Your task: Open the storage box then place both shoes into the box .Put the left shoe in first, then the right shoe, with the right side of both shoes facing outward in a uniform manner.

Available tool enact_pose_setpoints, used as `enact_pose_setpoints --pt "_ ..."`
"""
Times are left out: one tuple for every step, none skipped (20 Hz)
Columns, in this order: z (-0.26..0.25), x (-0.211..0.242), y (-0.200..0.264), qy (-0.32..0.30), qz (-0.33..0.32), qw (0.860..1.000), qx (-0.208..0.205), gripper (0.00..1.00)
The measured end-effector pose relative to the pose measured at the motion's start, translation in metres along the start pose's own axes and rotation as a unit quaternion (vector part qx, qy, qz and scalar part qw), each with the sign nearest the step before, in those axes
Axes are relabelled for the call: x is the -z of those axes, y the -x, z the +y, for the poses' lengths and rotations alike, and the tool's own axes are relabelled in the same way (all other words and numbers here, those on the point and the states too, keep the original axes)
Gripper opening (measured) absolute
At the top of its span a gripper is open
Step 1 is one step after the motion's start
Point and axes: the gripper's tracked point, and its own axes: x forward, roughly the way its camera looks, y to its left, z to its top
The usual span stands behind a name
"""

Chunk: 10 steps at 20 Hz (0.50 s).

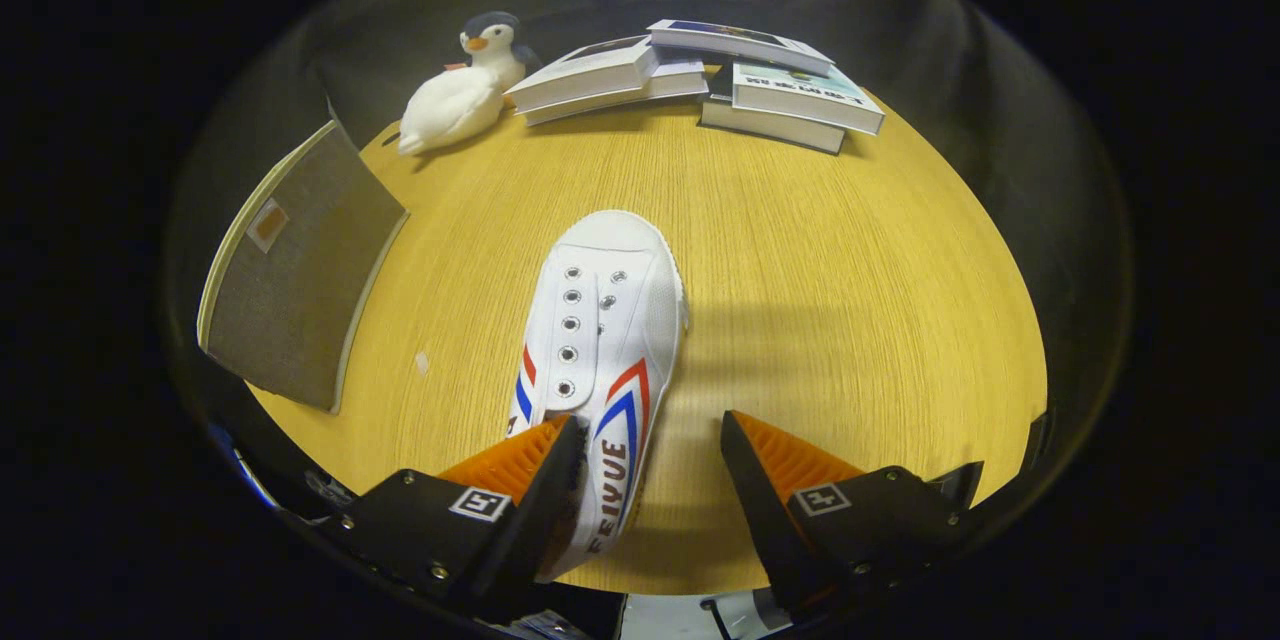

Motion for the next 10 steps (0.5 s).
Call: enact_pose_setpoints --pt "0.001 -0.001 0.000 0.002 -0.001 1.000 0.000 0.86" --pt "0.005 0.001 -0.002 0.002 0.004 1.000 -0.004 0.77" --pt "0.009 0.001 -0.004 0.002 0.002 1.000 -0.009 0.67" --pt "0.012 -0.001 -0.005 0.004 0.000 1.000 -0.009 0.54" --pt "0.012 0.000 -0.005 0.010 0.001 1.000 -0.006 0.45" --pt "0.011 0.000 -0.005 0.015 0.002 1.000 -0.003 0.42" --pt "0.011 0.000 -0.004 0.017 0.006 1.000 0.000 0.42" --pt "-0.004 -0.002 -0.006 0.007 -0.002 0.999 0.034 0.26" --pt "-0.003 -0.003 -0.001 -0.008 -0.001 0.999 0.037 0.10" --pt "-0.002 -0.002 -0.004 -0.022 -0.003 0.999 0.036 0.07"
